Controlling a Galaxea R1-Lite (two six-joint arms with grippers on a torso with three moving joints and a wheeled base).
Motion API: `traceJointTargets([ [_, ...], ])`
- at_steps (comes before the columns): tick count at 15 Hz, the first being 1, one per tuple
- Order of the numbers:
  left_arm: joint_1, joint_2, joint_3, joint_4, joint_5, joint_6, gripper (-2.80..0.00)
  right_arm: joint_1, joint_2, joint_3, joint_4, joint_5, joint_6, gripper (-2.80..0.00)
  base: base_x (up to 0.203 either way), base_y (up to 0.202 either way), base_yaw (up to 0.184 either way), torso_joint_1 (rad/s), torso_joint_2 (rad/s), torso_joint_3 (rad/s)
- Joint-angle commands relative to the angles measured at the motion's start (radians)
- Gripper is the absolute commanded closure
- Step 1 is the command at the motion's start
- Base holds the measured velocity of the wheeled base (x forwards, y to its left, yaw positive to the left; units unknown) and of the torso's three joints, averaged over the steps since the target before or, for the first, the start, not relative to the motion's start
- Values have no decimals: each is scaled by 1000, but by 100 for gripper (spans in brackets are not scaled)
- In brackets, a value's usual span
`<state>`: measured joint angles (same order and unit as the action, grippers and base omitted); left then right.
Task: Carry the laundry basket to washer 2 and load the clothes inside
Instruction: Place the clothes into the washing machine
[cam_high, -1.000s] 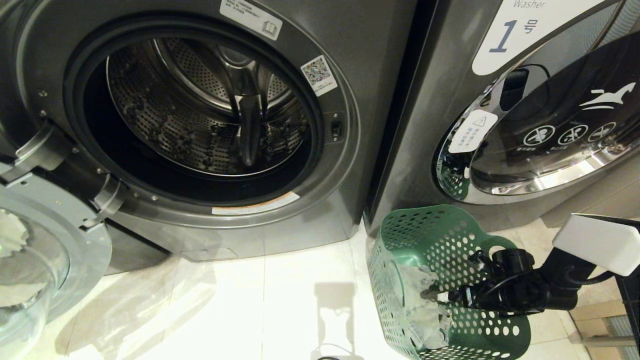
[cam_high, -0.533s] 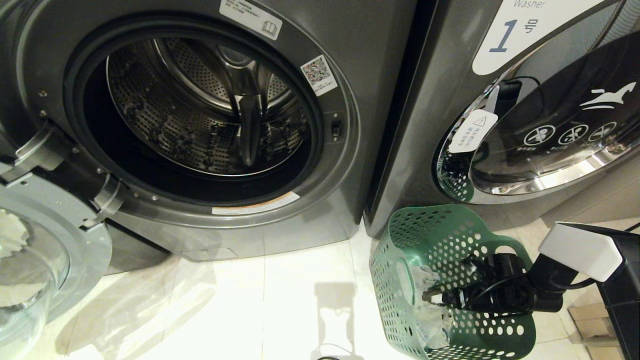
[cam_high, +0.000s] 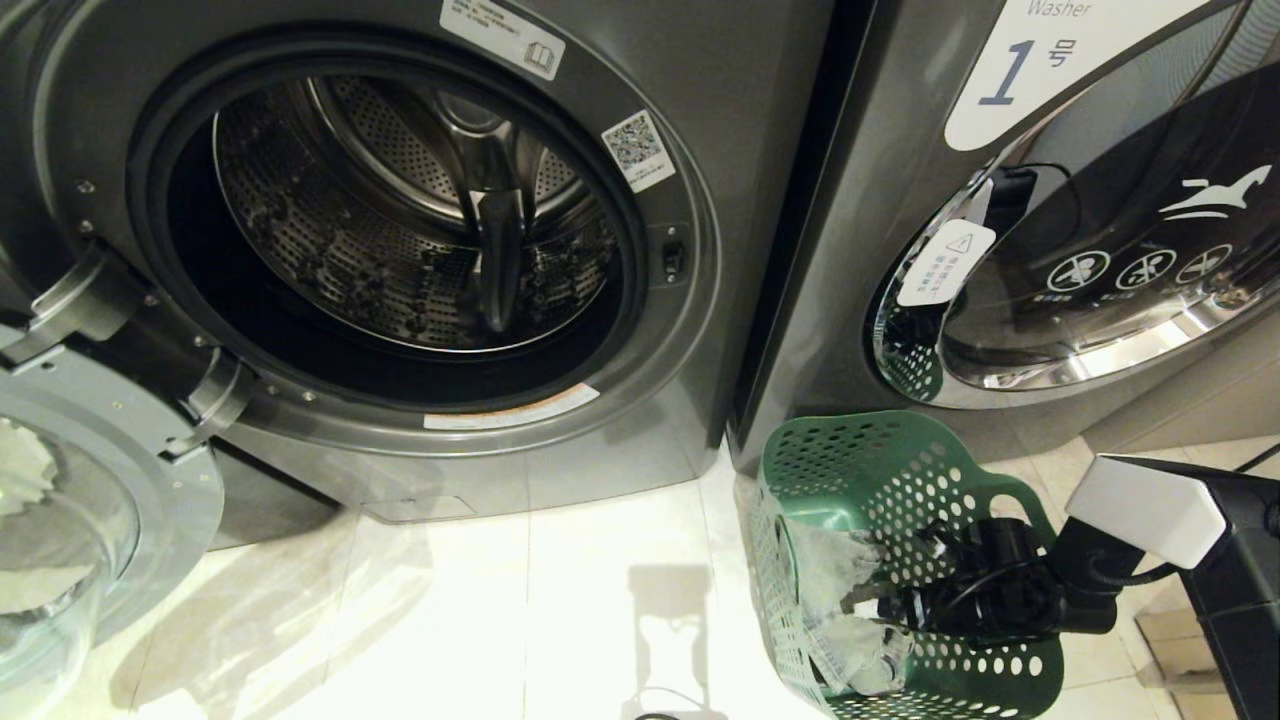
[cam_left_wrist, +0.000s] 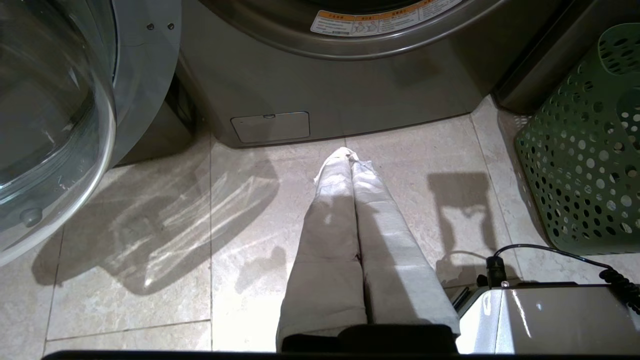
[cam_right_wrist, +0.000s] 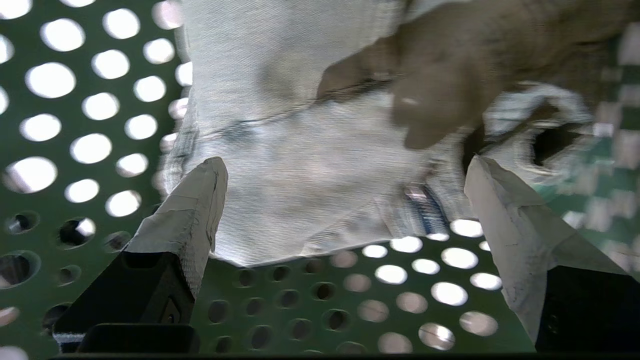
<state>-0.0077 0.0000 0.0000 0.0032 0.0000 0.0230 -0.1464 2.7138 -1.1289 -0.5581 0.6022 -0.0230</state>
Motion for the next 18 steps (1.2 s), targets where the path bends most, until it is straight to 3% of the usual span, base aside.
traceJointTargets([
  [1, 0, 2, 0, 0, 0, 0, 0, 6, 6, 3, -5, 7, -4, -280, 0, 0, 0, 0, 0, 0],
  [18, 0, 2, 0, 0, 0, 0, 0, 22, 113, -18, -2, 45, -58, -280, 0, 0, 0, 0, 0, 0],
])
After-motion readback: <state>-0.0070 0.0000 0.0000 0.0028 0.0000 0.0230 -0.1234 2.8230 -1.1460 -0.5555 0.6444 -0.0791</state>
